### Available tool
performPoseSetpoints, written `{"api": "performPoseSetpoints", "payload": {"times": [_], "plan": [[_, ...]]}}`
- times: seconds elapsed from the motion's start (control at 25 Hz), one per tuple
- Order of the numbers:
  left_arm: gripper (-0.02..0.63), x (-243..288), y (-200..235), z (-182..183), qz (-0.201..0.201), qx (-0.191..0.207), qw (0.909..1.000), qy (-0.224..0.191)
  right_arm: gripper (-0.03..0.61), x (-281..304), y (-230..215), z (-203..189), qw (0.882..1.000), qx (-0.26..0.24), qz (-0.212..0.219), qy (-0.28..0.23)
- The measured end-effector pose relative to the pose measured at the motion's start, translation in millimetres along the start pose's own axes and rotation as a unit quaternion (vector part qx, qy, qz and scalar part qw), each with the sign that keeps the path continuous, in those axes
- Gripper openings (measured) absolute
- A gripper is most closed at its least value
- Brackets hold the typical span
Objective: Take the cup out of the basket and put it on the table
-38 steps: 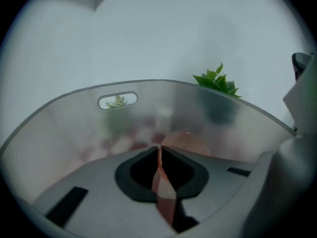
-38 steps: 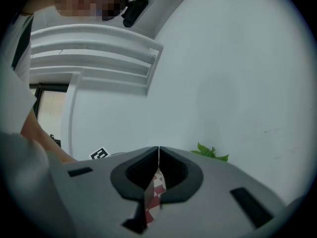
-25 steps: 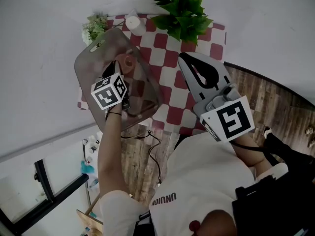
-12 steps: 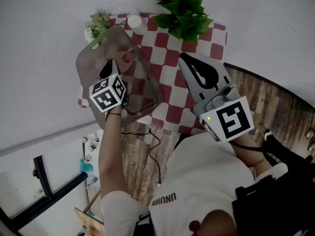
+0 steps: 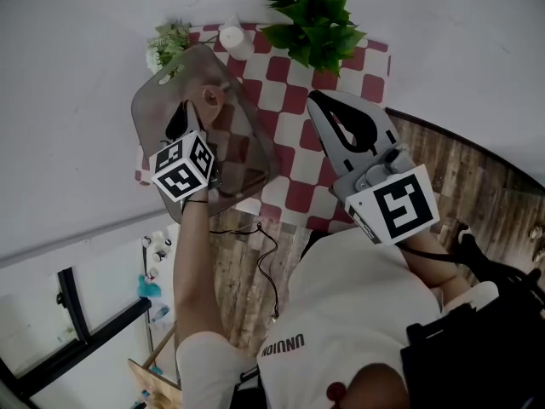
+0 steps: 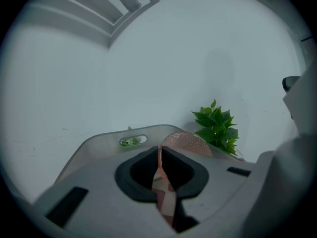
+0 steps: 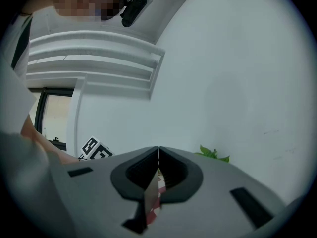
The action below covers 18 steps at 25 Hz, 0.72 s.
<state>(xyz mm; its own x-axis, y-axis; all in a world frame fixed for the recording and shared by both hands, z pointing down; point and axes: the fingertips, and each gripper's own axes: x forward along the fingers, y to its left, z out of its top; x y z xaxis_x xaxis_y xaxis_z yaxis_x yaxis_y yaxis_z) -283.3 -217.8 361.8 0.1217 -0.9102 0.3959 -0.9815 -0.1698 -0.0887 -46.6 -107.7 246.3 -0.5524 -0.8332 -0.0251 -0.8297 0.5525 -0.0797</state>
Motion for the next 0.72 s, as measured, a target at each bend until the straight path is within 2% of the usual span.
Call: {"api": "performPoseSetpoints", "payload": {"times": [0.2,0.72], "plan": [[0.033,-8.9,-3.7,9.5,0.002,-0.002,0.9997,-0.025,0.018,-4.2,1.0,2.9,1.0,-0.004,0.0,-0.002],[0.034,-31.0,-16.2,31.0,0.011,0.033,0.9974,-0.063,0.018,-13.3,4.0,7.9,1.0,-0.01,0.002,-0.007]]}}
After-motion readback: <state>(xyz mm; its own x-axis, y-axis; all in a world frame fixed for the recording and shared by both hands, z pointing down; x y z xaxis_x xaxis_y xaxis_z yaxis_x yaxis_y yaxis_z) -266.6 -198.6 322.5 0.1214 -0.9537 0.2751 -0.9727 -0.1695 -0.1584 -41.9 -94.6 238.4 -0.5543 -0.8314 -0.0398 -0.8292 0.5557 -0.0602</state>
